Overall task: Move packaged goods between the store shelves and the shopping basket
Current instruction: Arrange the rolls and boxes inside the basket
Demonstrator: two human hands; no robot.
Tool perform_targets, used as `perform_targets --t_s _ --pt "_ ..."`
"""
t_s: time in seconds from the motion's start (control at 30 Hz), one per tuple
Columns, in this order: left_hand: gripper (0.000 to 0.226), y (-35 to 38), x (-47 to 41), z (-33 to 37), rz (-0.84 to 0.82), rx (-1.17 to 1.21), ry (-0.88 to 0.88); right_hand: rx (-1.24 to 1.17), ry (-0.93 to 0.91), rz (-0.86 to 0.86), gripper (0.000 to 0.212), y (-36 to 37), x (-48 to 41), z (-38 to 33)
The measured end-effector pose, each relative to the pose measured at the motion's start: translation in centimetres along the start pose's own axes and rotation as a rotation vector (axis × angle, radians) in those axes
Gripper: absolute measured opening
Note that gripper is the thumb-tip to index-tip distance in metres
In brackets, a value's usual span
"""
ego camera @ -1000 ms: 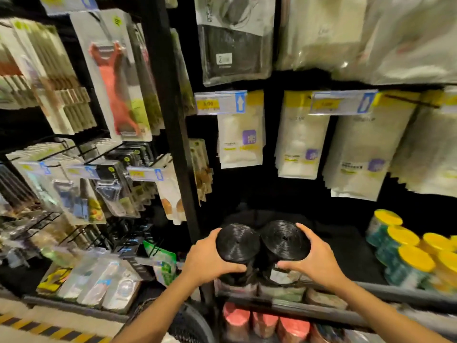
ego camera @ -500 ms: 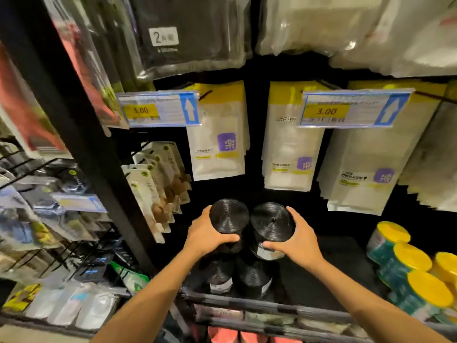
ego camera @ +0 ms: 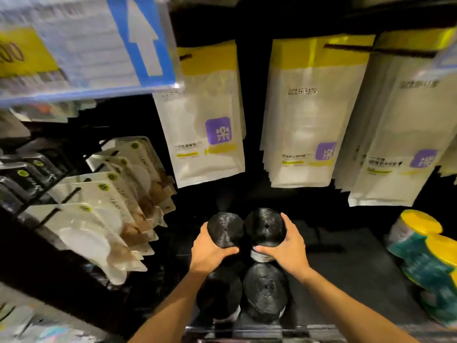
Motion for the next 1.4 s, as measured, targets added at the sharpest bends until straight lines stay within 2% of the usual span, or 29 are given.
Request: perform_targets --t_s 0.1,0.3,0.53,0.73,0.93,1.03,1.17,1.23,1.4 --pt "0.107 1.3 -0.8 -1.6 -0.014 0.015 -0.068 -0.025 0.013 -0.016 0.113 0.9 -0.8 1.0" --pt "0.108 3.2 -1.3 -4.3 -0.052 -0.021 -0.143 0.072 0.098 -0.027 0.119 2.6 -0.5 4.0" --pt "0.120 4.2 -1.3 -5.3 -0.099 -0.044 -0.158 0.101 0.185 -0.065 0.127 3.3 -0.5 5.1" --pt "0.129 4.4 -1.1 -5.8 -0.166 -0.104 -0.214 0.145 0.205 -0.137 0.120 3.7 -0.3 5.1" --pt "0.126 3.7 -0.9 -5.3 -0.177 -0.196 -0.208 0.234 0.238 -0.189 0.123 3.5 -0.1 5.0" --pt "0.111 2.3 0.0 -3.7 -0.083 -0.285 -0.111 0.361 0.213 -0.243 0.115 3.0 0.5 3.9" --pt "0.073 1.4 1.1 -0.8 -0.049 -0.419 0.074 0.577 0.106 -0.288 0.079 2.7 1.2 2.3" --pt "0.062 1.0 2.2 0.5 -0.068 -0.449 0.125 0.642 0.023 -0.332 0.068 2.8 1.7 0.7" --pt "0.054 0.2 5.4 2.0 -0.119 -0.524 0.079 0.669 -0.079 -0.434 0.055 2.9 3.3 -2.3"
Point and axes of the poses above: each hand's wrist, its own x-axis away from the middle knuckle, its own y-axis out of the palm, z = x × y, the point moved 7 cm from there along -x, towards the middle knuckle, and after that the axes turned 12 degrees about -x, right-handed, at the moved point
